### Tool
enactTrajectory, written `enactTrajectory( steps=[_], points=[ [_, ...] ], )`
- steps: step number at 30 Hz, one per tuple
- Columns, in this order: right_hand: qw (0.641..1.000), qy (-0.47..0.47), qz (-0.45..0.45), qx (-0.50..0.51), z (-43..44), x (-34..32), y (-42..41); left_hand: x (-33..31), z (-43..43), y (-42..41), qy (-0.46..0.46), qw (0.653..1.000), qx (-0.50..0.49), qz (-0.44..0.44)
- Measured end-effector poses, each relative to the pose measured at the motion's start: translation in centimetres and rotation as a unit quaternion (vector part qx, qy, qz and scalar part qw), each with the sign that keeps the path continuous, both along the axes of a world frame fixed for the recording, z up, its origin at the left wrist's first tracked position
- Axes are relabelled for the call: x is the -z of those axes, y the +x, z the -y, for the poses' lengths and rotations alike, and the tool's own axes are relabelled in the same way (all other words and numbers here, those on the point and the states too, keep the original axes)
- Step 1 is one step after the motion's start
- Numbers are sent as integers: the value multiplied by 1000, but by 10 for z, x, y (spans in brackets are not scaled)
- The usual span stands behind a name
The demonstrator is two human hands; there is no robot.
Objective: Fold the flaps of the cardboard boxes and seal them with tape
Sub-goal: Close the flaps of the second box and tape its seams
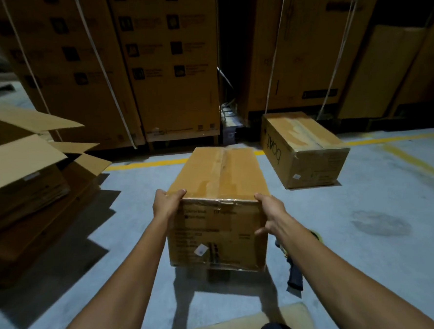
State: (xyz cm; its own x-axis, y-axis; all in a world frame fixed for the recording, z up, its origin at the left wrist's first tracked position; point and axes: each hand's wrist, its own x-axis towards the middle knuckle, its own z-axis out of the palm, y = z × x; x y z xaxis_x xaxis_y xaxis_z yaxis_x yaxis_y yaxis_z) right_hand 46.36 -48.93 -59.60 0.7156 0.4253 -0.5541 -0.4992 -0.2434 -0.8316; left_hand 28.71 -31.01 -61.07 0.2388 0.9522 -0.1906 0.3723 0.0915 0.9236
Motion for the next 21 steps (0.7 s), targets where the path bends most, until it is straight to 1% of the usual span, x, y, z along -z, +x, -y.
enactTrajectory(
  steps=[3, 7, 11, 16, 21],
  points=[
    [1000, -11, 25, -5, 21, -43, -7, -33, 24, -8, 1, 999, -16, 28],
    [999, 3, 45, -12, 54, -78, -29, -69, 52, -22, 20, 997, -28, 65],
    [995, 25, 98, -1, 76, -119, -33, -108, 69, -29, 25, 992, -16, 121],
    [988, 54, 145, 24, 85, -169, 16, -155, 75, 9, -61, 971, 26, 230],
    [978, 73, 185, 64, 79, -196, 111, -185, 70, 103, -66, 962, 68, 255]
  ],
)
